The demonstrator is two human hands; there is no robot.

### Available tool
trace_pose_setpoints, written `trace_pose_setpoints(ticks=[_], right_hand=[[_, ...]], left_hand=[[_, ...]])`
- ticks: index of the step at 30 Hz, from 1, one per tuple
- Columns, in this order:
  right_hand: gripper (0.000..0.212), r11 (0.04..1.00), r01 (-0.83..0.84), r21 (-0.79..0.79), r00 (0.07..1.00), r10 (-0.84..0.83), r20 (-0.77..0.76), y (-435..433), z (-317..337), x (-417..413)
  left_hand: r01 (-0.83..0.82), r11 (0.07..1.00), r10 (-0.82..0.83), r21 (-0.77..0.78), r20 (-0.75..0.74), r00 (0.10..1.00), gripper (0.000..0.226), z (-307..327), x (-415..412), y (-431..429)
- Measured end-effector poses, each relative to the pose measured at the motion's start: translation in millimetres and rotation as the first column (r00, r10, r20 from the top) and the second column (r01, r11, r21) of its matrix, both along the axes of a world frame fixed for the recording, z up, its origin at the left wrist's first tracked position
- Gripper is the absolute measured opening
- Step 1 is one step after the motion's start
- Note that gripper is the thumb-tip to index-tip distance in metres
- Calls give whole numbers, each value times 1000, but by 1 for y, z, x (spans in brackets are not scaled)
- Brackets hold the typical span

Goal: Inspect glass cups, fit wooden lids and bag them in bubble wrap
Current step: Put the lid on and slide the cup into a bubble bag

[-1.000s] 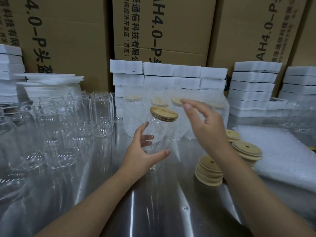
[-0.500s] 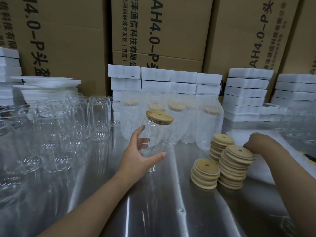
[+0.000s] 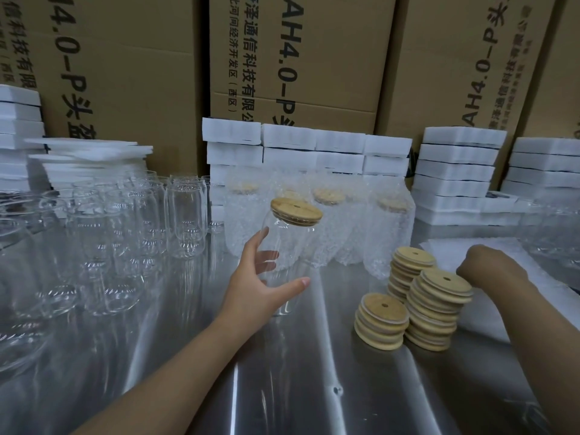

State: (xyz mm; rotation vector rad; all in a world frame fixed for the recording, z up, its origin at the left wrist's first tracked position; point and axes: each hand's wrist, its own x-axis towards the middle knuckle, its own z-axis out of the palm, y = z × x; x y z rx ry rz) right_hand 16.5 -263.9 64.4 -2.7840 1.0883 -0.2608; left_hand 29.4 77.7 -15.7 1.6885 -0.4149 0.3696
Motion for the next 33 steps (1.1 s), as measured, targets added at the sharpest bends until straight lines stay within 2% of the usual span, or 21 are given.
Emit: trace_pose_setpoints(ticks=[3,6,9,12,15,18,23,26,29,33], right_hand=[[8,999,-8,35,993,4,114,2,4,-4],[27,999,-26,-22,935,32,352,12,23,-11],[27,982,-142,-128,770,191,609,39,53,-25],[19,905,-420,-71,599,335,727,80,69,-32],[16,727,-683,72,523,418,742,129,55,-30],[23,603,-781,161,520,487,702,168,23,-14],[18,598,-770,223,607,578,546,198,-25,14],[20,571,-773,276,624,605,495,201,-47,21],[20,541,-784,304,614,602,511,201,-63,22],[23,428,-764,483,645,534,547,196,-65,23]], left_hand=[[0,1000,0,-7,6,1000,95,1,-1,1],[-6,1000,7,-22,18,1000,94,2,-2,0],[-10,999,11,-49,26,1000,90,6,-3,-3],[-22,996,25,-82,40,999,90,8,-4,-3],[-45,993,53,-105,69,996,98,9,-4,-2],[-101,984,115,-149,91,989,92,10,-1,-2],[-168,960,199,-222,127,972,96,11,-1,4],[-201,944,240,-261,125,963,96,15,-1,5],[-205,936,245,-285,114,963,94,17,-2,5],[-190,937,231,-293,111,967,92,18,-5,3]])
